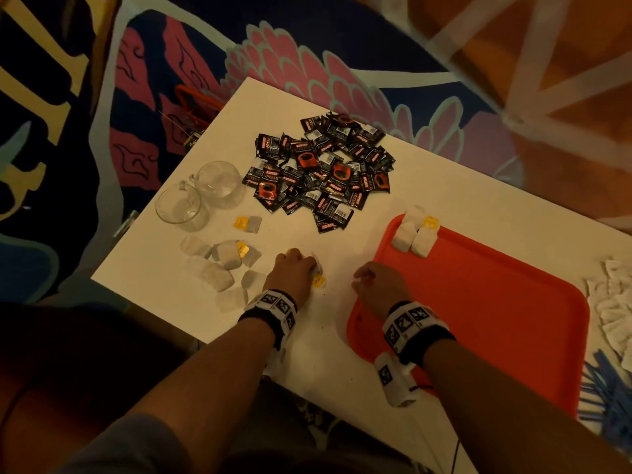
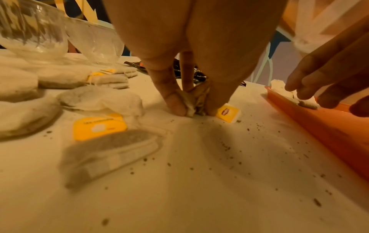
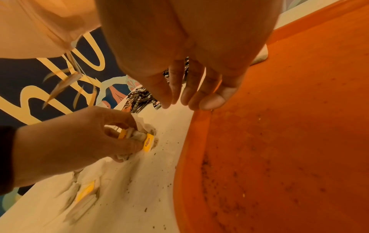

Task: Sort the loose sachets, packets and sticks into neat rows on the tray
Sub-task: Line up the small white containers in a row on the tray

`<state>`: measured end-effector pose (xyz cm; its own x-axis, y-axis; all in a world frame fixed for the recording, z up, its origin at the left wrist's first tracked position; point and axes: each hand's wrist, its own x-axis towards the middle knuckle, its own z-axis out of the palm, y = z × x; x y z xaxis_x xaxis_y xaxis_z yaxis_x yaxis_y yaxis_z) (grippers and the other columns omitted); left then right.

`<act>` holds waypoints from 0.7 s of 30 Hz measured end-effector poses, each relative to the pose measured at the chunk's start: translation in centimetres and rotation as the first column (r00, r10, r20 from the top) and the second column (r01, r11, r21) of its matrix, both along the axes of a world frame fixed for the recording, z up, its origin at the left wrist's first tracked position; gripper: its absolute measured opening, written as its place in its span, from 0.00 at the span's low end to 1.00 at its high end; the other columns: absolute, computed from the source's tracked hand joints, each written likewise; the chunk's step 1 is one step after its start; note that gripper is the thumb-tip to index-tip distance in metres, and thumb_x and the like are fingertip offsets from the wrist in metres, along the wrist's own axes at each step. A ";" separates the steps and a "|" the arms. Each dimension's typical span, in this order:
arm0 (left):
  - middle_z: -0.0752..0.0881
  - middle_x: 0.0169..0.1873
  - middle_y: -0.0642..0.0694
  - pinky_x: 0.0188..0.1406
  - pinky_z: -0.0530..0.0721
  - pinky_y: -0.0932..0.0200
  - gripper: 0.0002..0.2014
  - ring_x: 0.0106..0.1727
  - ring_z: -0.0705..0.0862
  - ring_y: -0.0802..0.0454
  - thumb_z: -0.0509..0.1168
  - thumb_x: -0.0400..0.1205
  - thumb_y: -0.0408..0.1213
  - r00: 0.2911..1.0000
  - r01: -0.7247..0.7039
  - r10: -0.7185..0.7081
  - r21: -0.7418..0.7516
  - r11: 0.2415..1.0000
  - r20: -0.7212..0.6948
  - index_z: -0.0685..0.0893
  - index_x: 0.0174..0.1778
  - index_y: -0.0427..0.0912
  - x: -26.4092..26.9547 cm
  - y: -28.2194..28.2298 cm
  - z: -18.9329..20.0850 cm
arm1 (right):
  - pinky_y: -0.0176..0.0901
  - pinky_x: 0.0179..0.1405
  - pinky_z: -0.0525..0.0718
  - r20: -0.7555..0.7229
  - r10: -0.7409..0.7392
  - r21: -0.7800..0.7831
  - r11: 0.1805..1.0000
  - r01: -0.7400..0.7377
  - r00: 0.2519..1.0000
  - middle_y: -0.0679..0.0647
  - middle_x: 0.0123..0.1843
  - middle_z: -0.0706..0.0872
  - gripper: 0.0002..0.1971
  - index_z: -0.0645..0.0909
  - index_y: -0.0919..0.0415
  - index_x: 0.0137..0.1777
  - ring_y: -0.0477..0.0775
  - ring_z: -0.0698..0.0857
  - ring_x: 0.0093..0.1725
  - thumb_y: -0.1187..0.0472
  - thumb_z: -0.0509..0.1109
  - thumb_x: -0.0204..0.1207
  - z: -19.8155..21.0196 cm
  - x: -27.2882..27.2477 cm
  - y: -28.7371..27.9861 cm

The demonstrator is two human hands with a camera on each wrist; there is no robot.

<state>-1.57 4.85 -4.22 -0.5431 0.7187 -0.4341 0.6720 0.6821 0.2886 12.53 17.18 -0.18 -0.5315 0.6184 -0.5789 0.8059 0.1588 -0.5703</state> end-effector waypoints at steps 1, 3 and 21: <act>0.77 0.61 0.42 0.57 0.81 0.46 0.13 0.61 0.76 0.40 0.58 0.88 0.39 1.000 0.013 -0.013 0.007 1.000 0.006 0.81 0.66 0.44 0.0 0.0 -0.1 | 0.35 0.47 0.75 -0.002 0.010 -0.003 1.000 -0.011 1.000 0.50 0.55 0.82 0.08 0.83 0.55 0.57 0.47 0.79 0.53 0.61 0.71 0.80 0.0 0.0 -0.1; 0.79 0.57 0.41 0.55 0.80 0.48 0.12 0.59 0.77 0.40 0.60 0.86 0.37 0.999 0.026 -0.027 0.031 0.999 0.029 0.82 0.64 0.43 -0.1 0.1 -0.2 | 0.33 0.40 0.73 -0.013 0.018 -0.002 1.000 -0.018 1.000 0.50 0.54 0.83 0.07 0.83 0.55 0.56 0.48 0.80 0.53 0.60 0.71 0.80 -0.1 0.0 -0.2; 0.74 0.39 0.37 0.21 0.72 0.61 0.17 0.28 0.72 0.49 0.58 0.65 0.26 0.367 -0.699 0.134 0.178 0.693 0.920 0.78 0.50 0.31 0.7 5.2 10.0 | 0.44 0.36 0.89 -0.525 -0.230 -0.253 0.962 0.108 0.820 0.51 0.46 0.88 0.06 0.84 0.55 0.44 0.50 0.88 0.40 0.64 0.78 0.74 7.4 -2.6 1.8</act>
